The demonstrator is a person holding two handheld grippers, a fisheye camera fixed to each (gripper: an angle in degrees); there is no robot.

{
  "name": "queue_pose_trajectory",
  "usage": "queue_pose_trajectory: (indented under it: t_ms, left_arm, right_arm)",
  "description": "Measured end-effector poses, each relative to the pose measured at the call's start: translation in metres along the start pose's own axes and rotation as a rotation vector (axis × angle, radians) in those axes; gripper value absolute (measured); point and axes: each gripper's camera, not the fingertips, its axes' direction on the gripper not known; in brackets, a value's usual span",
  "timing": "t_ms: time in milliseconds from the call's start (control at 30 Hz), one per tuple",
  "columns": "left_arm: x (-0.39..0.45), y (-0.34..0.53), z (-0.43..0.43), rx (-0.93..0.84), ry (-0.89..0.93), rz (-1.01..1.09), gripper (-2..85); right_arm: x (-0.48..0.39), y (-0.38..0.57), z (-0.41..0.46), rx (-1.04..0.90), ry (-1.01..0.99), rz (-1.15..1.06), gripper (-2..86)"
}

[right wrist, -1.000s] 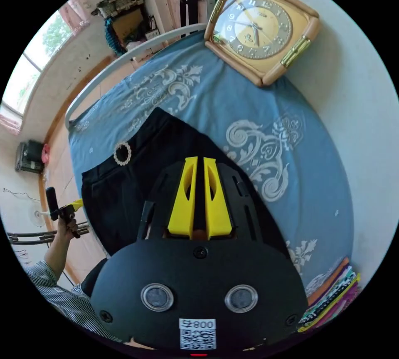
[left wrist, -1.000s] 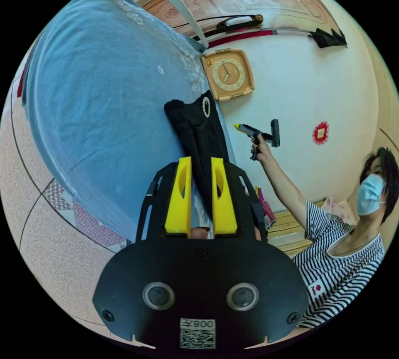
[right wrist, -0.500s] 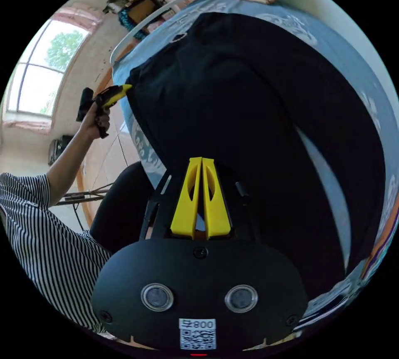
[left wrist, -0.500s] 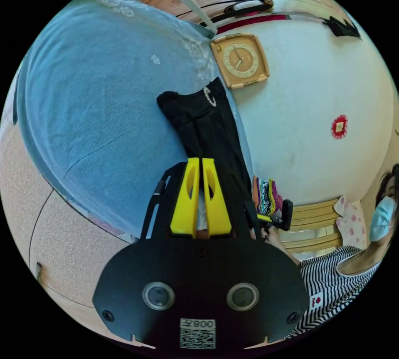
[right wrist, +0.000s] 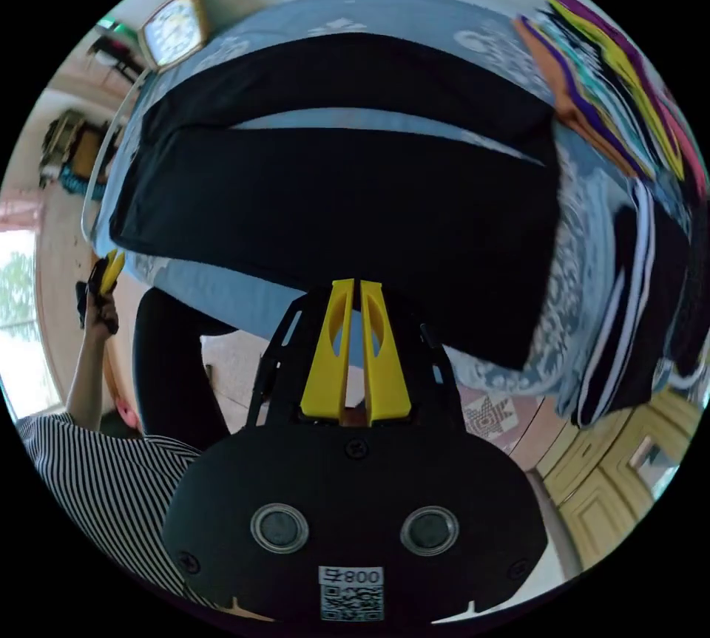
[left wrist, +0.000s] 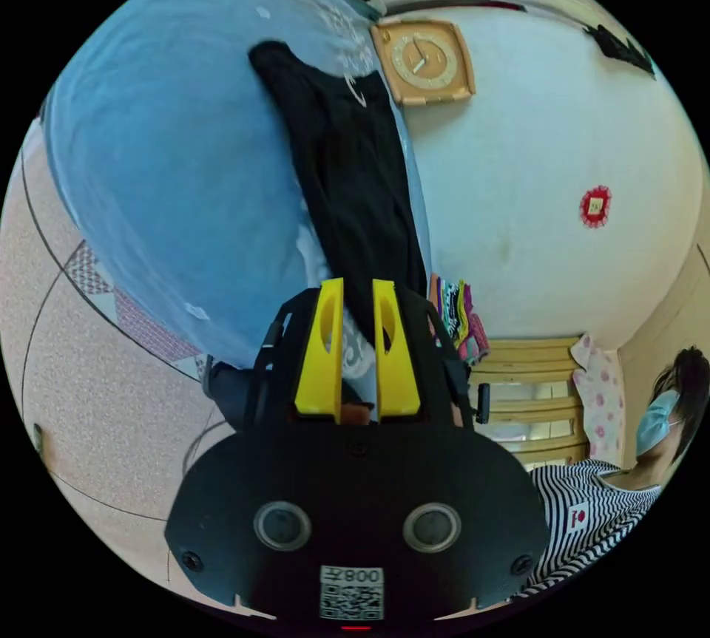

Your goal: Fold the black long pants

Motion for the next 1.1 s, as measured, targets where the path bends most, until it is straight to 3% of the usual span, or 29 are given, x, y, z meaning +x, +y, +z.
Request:
queue_pose_trajectory:
  t_ms: [267, 533, 700, 933, 1100]
  left_arm:
    - [0.130, -0.021, 0.064, -0.250, -0.011, 0.196, 6.9]
    - [0.273, -0.067, 0.155, -0.433, -0.033, 0.366, 6.9]
    - [0.342, -0.092, 0.209, -0.507, -0.107, 0.480, 7.0]
    - [0.420, -0.128, 0.257, -0.552, -0.115, 0.559, 7.0]
    - [0.464, -0.138, 0.259, -0.558, -0.090, 0.607, 6.8]
  right_arm:
    - [0.107, 0.045, -0.021, 0.156, -0.011, 0.165, 4.5]
    - [0.108, -0.038, -0.023, 0.275, 0.125, -0.030, 5.7]
    - [0.097, -0.090, 0.021, 0.210, 0.246, -0.173, 5.9]
    - [0.101, -0.085, 0.053, 0.202, 0.357, -0.234, 1.6]
    - [0.106, -0.095, 0.019, 0.289, 0.527, -0.272, 1.3]
